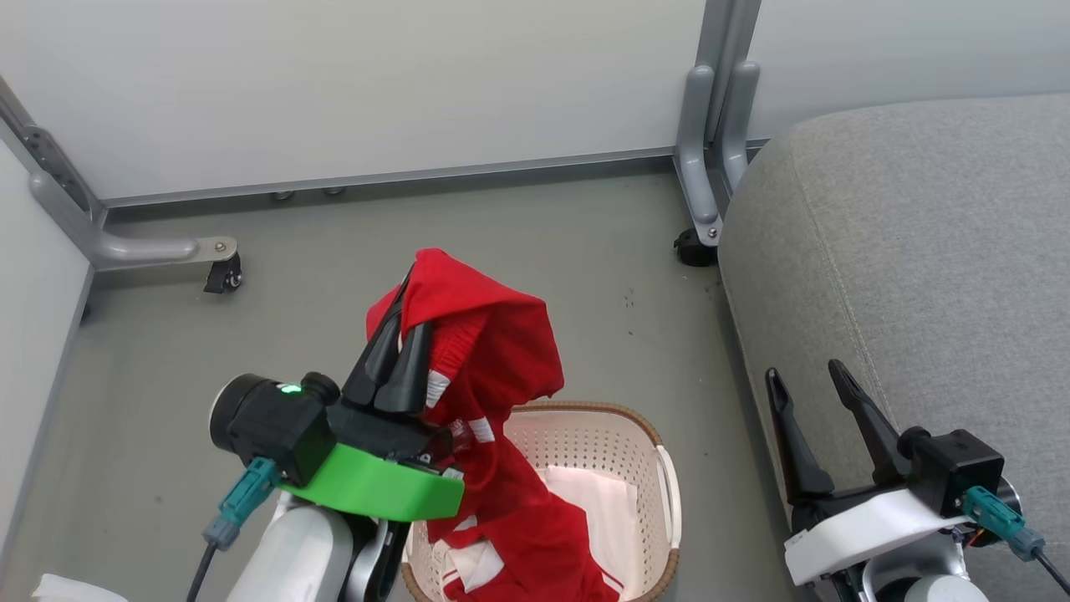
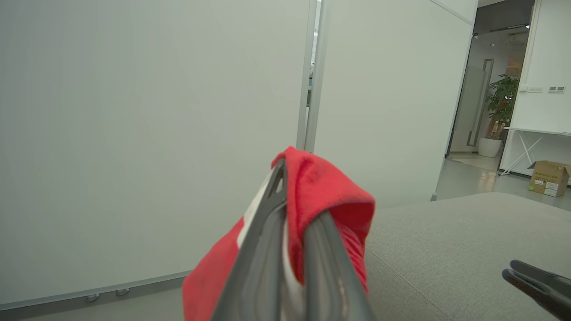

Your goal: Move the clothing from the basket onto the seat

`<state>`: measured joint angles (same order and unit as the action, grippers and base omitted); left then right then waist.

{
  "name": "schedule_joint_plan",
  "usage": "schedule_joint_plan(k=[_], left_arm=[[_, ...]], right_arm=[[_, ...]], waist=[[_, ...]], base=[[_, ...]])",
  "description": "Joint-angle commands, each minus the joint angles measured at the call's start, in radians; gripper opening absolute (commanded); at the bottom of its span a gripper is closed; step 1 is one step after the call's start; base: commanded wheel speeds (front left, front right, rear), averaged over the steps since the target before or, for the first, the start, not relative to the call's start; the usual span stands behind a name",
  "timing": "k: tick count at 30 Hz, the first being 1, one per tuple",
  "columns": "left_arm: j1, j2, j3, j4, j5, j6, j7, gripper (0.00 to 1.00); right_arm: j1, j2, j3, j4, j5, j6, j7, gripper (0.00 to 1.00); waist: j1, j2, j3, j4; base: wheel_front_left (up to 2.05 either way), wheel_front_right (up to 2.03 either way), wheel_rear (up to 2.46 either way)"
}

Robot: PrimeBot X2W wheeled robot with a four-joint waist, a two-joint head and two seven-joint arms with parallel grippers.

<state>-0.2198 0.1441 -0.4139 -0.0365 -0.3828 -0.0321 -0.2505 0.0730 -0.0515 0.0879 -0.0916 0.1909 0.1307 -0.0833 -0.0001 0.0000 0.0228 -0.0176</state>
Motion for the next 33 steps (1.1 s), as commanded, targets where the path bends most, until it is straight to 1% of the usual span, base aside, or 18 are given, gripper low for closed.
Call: schedule_joint_plan(k=[1, 6, 11, 13, 17, 19, 23, 27, 33], left_arm=[[0.006, 0.009, 0.004, -0.001, -0.009, -0.001, 0.0, 0.0], [-0.003, 0.012, 0.001, -0.001, -0.013, -0.001, 0.001, 0.0], [-0.013, 0.012, -0.004, -0.003, -0.015, 0.001, 0.004, 0.0], [-0.018, 0.011, -0.009, -0.005, -0.015, 0.0, 0.008, 0.0], [-0.028, 0.006, -0.021, -0.009, -0.012, -0.004, 0.009, 0.0], [-0.034, 0.002, -0.028, -0.01, -0.011, -0.005, 0.012, 0.0], [-0.047, -0.003, -0.041, -0.006, -0.006, -0.011, 0.014, 0.0], [-0.055, -0.011, -0.057, 0.0, -0.004, -0.014, 0.014, 0.0], [-0.064, -0.016, -0.076, 0.002, -0.003, -0.02, 0.015, 0.0]], right_arm=[[0.01, -0.001, 0.001, -0.004, 0.005, 0.0, 0.0, 1.0], [0.003, -0.001, 0.007, -0.003, 0.005, 0.0, 0.003, 1.0], [-0.03, -0.017, 0.061, 0.013, 0.02, 0.0, 0.018, 1.0], [-0.051, -0.029, 0.102, 0.024, 0.043, 0.0, 0.022, 1.0], [-0.125, -0.075, 0.211, 0.06, 0.103, 0.0, 0.019, 1.0], [-0.171, -0.088, 0.272, 0.078, 0.154, 0.0, 0.015, 1.0], [-0.282, -0.138, 0.396, 0.131, 0.217, 0.0, 0.005, 1.0], [-0.379, -0.156, 0.498, 0.196, 0.282, 0.0, -0.017, 1.0], [-0.504, -0.174, 0.62, 0.3, 0.331, 0.0, -0.056, 1.0]], waist=[[0.0001, 0.0, 0.0, 0.0], [0.0001, 0.0, 0.001, -0.002], [0.0001, 0.0, 0.006, 0.001], [0.0001, 0.0, 0.011, 0.004], [0.0001, 0.0, 0.021, 0.014], [0.0001, 0.0, 0.028, 0.021], [0.0001, 0.0, 0.041, 0.033], [0.0001, 0.0, 0.046, 0.05], [0.0001, 0.0, 0.051, 0.072]], base=[[0.0, 0.0, 0.0], [0.0, 0.0, 0.0], [0.0, 0.0, 0.0], [0.0, 0.0, 0.0], [0.0, 0.0, 0.0], [0.0, 0.0, 0.0], [0.0, 0.0, 0.0], [0.0, 0.0, 0.0], [0.0, 0.0, 0.0]])
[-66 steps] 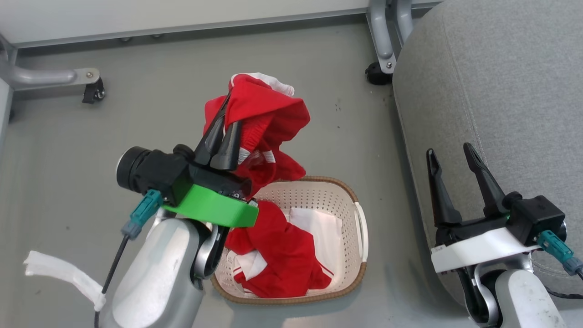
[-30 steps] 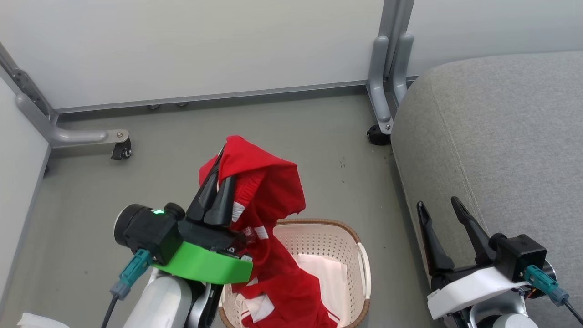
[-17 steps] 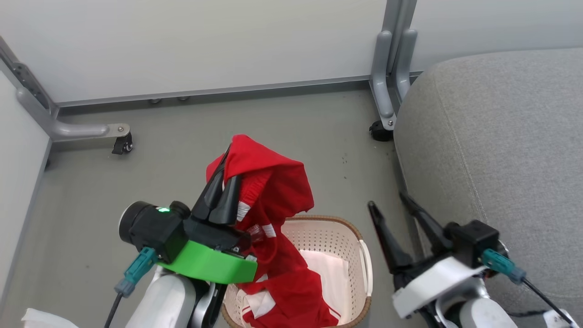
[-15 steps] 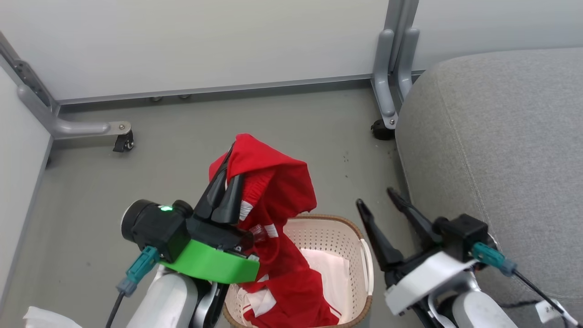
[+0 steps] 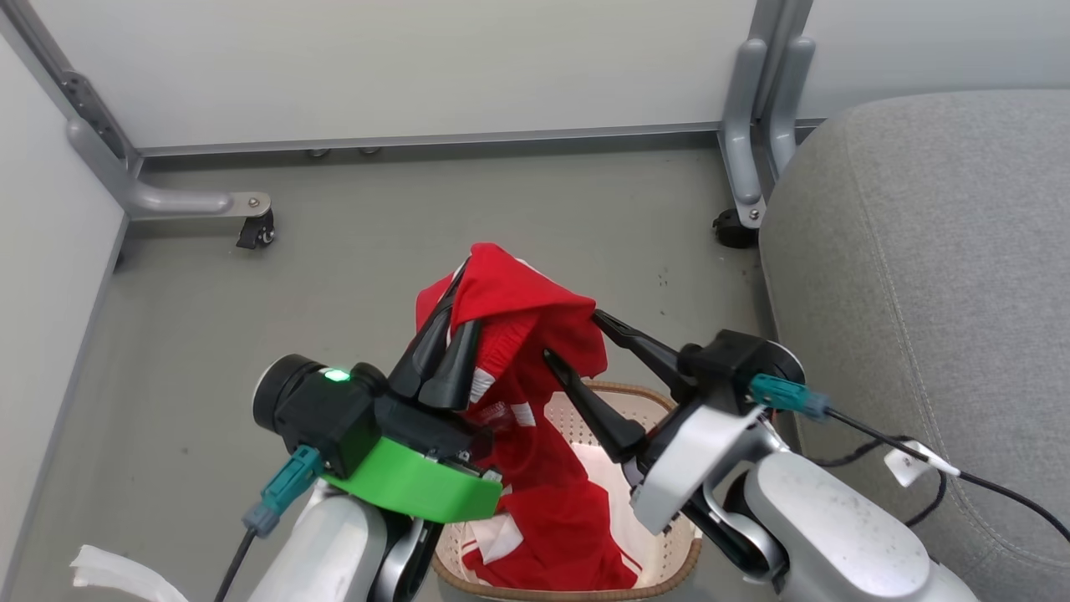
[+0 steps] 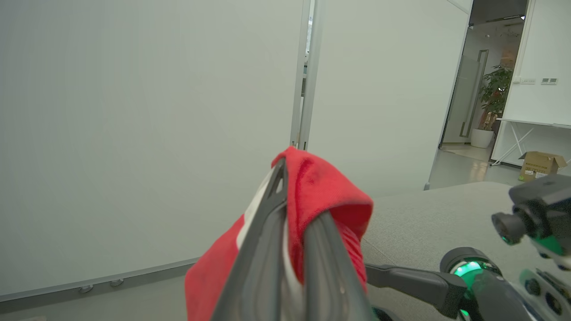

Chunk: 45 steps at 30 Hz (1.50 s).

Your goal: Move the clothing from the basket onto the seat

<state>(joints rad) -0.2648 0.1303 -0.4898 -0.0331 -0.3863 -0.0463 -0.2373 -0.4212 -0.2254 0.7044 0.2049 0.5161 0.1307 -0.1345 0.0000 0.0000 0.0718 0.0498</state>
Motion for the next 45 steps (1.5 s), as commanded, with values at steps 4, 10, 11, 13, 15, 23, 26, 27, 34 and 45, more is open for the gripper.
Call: schedule_joint_plan(k=[4, 10, 11, 13, 15, 23, 26, 27, 34, 45], left_arm=[[-0.018, -0.005, -0.011, -0.003, 0.0, -0.005, 0.003, 0.0], [-0.02, -0.006, -0.025, -0.008, 0.001, -0.007, 0.004, 0.0], [-0.021, -0.007, -0.027, -0.009, 0.0, -0.007, 0.004, 0.0], [-0.021, -0.008, -0.032, -0.011, -0.001, -0.007, 0.005, 0.0], [-0.022, -0.008, -0.036, -0.012, -0.003, -0.007, 0.004, 0.0], [-0.019, -0.005, -0.045, -0.017, -0.009, -0.006, 0.003, 0.0], [-0.018, -0.002, -0.044, -0.019, -0.012, -0.001, 0.003, 0.0], [-0.019, 0.0, -0.044, -0.019, -0.012, 0.0, 0.003, 0.0], [-0.02, 0.004, -0.044, -0.017, -0.012, 0.006, 0.002, 0.0], [-0.022, 0.036, -0.049, 0.005, 0.016, 0.029, 0.03, 1.0]], right_arm=[[-0.08, 0.002, 0.074, 0.071, 0.013, 0.0, -0.026, 1.0], [-0.164, 0.026, 0.173, 0.161, 0.045, 0.0, -0.045, 1.0], [-0.179, 0.031, 0.196, 0.175, 0.055, 0.0, -0.044, 1.0], [-0.202, 0.041, 0.237, 0.196, 0.078, 0.0, -0.049, 1.0], [-0.223, 0.048, 0.272, 0.216, 0.099, 0.0, -0.056, 0.29], [-0.279, 0.064, 0.371, 0.274, 0.182, 0.0, -0.097, 0.0], [-0.294, 0.063, 0.391, 0.287, 0.206, 0.0, -0.108, 0.0], [-0.298, 0.062, 0.396, 0.29, 0.211, 0.0, -0.112, 0.0], [-0.317, 0.055, 0.423, 0.302, 0.25, 0.0, -0.126, 0.0], [-0.325, 0.038, 0.392, 0.311, 0.297, 0.0, -0.131, 0.0]], waist=[[0.0, 0.0, 0.004, 0.014], [0.0, 0.0, 0.009, 0.02], [0.0, 0.0, 0.01, 0.021], [0.0, 0.0, 0.011, 0.022], [0.0, 0.0, 0.012, 0.023], [0.0, 0.0, 0.01, 0.023], [0.0, 0.0, 0.012, 0.022], [0.0, 0.0, 0.012, 0.021], [0.0, 0.0, 0.011, 0.018], [0.0, 0.0, 0.014, 0.02]], base=[[0.0, 0.0, 0.0], [0.0, 0.0, 0.0], [0.0, 0.0, 0.0], [0.0, 0.0, 0.0], [0.0, 0.0, 0.0], [0.0, 0.0, 0.0], [0.0, 0.0, 0.0], [0.0, 0.0, 0.0], [0.0, 0.0, 0.0], [0.0, 0.0, 0.0]])
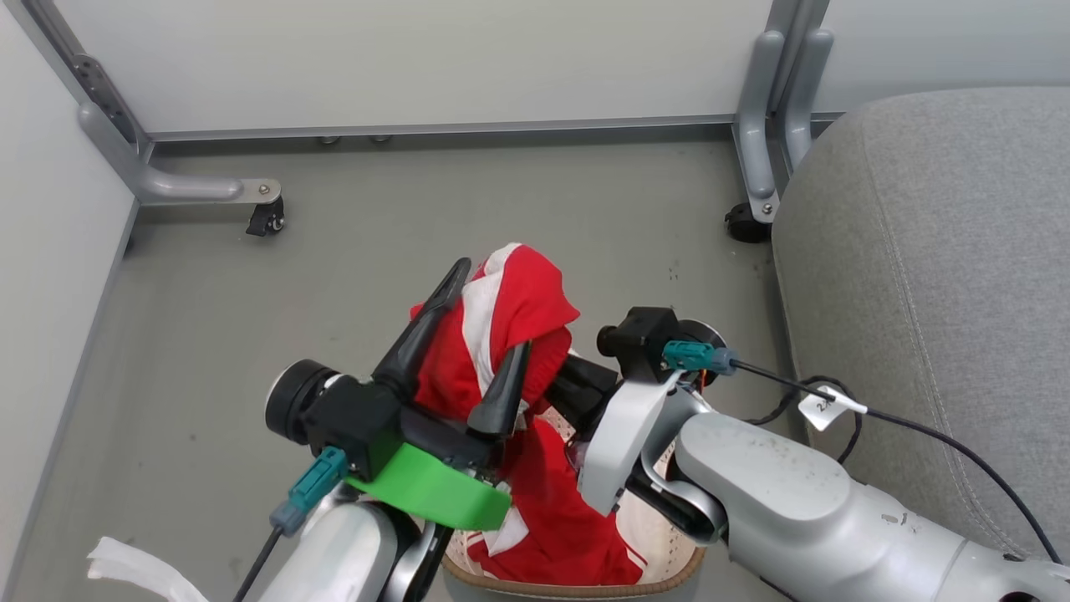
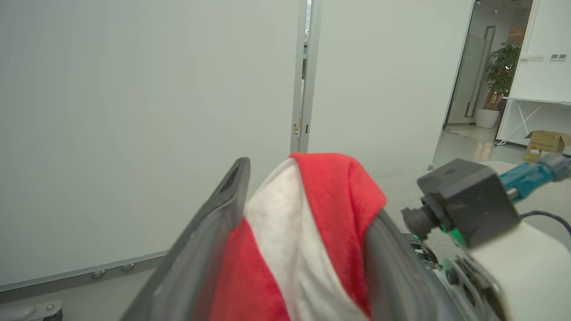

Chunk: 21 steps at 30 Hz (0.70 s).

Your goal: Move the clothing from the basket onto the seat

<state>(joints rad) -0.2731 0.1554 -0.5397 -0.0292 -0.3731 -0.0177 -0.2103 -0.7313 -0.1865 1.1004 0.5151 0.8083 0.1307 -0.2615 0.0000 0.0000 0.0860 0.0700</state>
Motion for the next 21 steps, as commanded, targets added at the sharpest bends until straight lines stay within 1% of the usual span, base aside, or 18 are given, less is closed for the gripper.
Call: schedule_joint_plan(k=[1, 10, 16, 21], left_arm=[[-0.012, 0.015, -0.003, 0.003, 0.007, -0.001, 0.007, 1.0], [0.046, 0.073, -0.061, 0.009, 0.04, -0.015, 0.077, 1.0], [0.09, 0.098, -0.089, 0.009, 0.038, -0.013, 0.11, 1.0], [0.121, 0.105, -0.106, 0.01, 0.032, -0.013, 0.123, 1.0]], right_arm=[[-0.015, -0.002, -0.007, 0.001, 0.005, 0.0, -0.005, 0.0], [-0.004, -0.013, -0.051, 0.019, 0.001, 0.0, -0.005, 0.0], [0.007, -0.023, -0.087, 0.04, -0.001, 0.0, -0.005, 0.0], [0.014, -0.029, -0.106, 0.049, -0.008, 0.0, -0.005, 0.0]], waist=[[0.0, 0.0, 0.0, 0.0], [0.0, 0.0, 0.008, 0.009], [0.0, 0.0, 0.015, 0.018], [0.0, 0.0, 0.018, 0.024]], base=[[0.0, 0.0, 0.0], [0.0, 0.0, 0.0], [0.0, 0.0, 0.0], [0.0, 0.0, 0.0]])
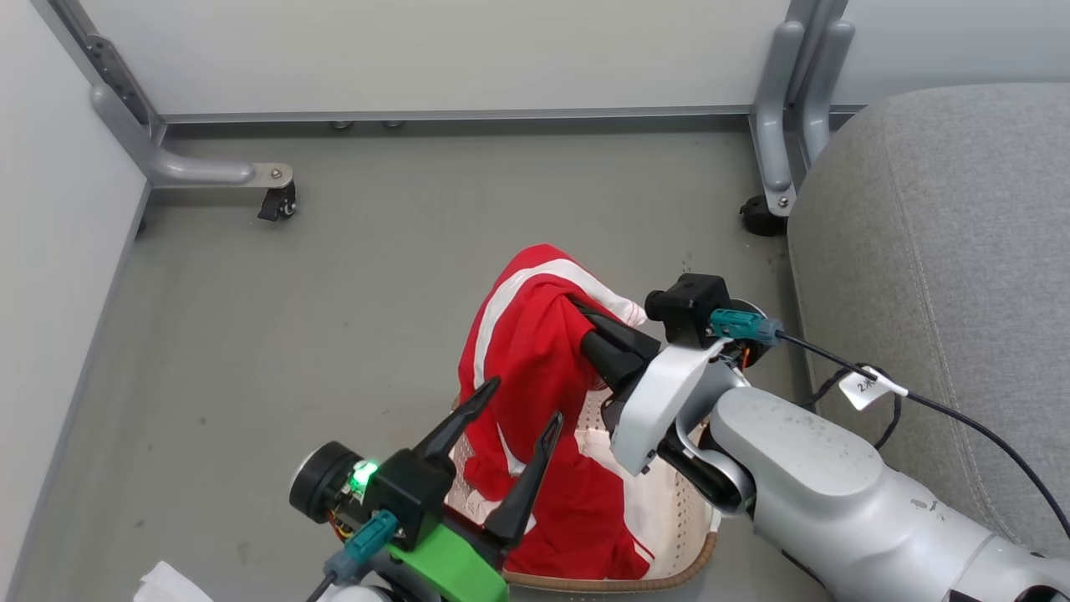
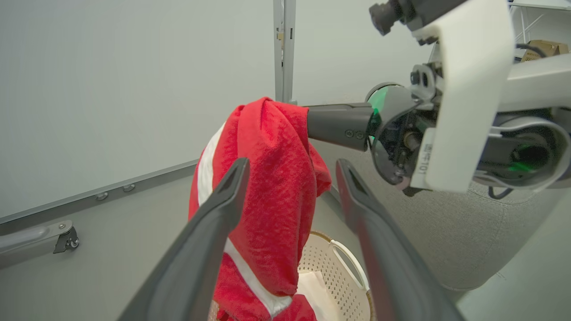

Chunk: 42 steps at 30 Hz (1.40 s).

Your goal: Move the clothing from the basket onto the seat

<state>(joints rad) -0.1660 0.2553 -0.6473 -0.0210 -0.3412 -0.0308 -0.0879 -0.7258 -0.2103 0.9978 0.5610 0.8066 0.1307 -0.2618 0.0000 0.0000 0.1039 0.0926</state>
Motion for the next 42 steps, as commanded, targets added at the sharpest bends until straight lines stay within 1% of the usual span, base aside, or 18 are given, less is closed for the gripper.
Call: schedule_joint_plan(k=[1, 7, 10, 13, 16, 21, 27, 31, 37, 42], left_arm=[[0.016, 0.006, -0.003, 0.003, 0.002, 0.0, 0.002, 1.0], [0.026, 0.005, -0.017, 0.01, 0.003, 0.005, 0.001, 1.0], [0.029, 0.013, -0.016, 0.011, 0.006, 0.008, -0.002, 1.0], [0.028, 0.023, -0.012, 0.013, 0.009, 0.013, 0.0, 1.0], [0.02, 0.03, -0.01, 0.011, 0.012, 0.015, 0.003, 1.0], [0.004, 0.041, -0.001, 0.005, 0.014, 0.024, 0.01, 1.0], [-0.016, 0.054, 0.001, -0.002, 0.014, 0.028, 0.024, 1.0], [-0.026, 0.056, -0.004, -0.005, 0.015, 0.027, 0.032, 1.0], [-0.044, 0.058, -0.015, -0.01, 0.019, 0.018, 0.041, 1.0], [-0.064, 0.06, -0.018, -0.012, 0.02, 0.017, 0.05, 1.0]], right_arm=[[0.011, -0.007, -0.006, 0.004, -0.007, 0.0, -0.005, 0.0], [0.023, -0.015, -0.029, 0.008, -0.013, 0.0, -0.005, 0.0], [0.024, -0.014, -0.044, 0.003, -0.024, 0.0, -0.005, 0.0], [0.025, -0.009, -0.059, -0.004, -0.037, 0.0, -0.004, 0.0], [0.025, -0.007, -0.08, -0.012, -0.052, 0.0, -0.004, 0.0], [0.03, -0.005, -0.127, -0.038, -0.097, 0.0, -0.004, 0.0], [0.053, -0.02, -0.181, -0.067, -0.146, 0.0, -0.004, 0.0], [0.072, -0.042, -0.221, -0.082, -0.172, 0.0, -0.004, 0.0], [0.101, -0.063, -0.285, -0.103, -0.188, 0.0, -0.004, 0.0], [0.122, -0.072, -0.347, -0.115, -0.201, 0.0, -0.004, 0.0]], waist=[[0.0, 0.0, 0.001, 0.002], [0.0, 0.0, 0.0, -0.001], [0.0, 0.0, 0.002, -0.021], [0.0, 0.0, 0.002, -0.054], [0.0, 0.0, 0.005, -0.098], [0.0, 0.0, 0.015, -0.205], [0.0, 0.0, 0.025, -0.333], [0.0, 0.0, 0.034, -0.415], [0.0, 0.0, 0.054, -0.505], [0.0, 0.0, 0.074, -0.542]], base=[[0.0, 0.0, 0.0], [0.0, 0.0, 0.0], [0.0, 0.0, 0.0], [0.0, 0.0, 0.0], [0.0, 0.0, 0.0], [0.0, 0.0, 0.0], [0.0, 0.0, 0.0], [0.0, 0.0, 0.0], [0.0, 0.0, 0.0], [0.0, 0.0, 0.0]])
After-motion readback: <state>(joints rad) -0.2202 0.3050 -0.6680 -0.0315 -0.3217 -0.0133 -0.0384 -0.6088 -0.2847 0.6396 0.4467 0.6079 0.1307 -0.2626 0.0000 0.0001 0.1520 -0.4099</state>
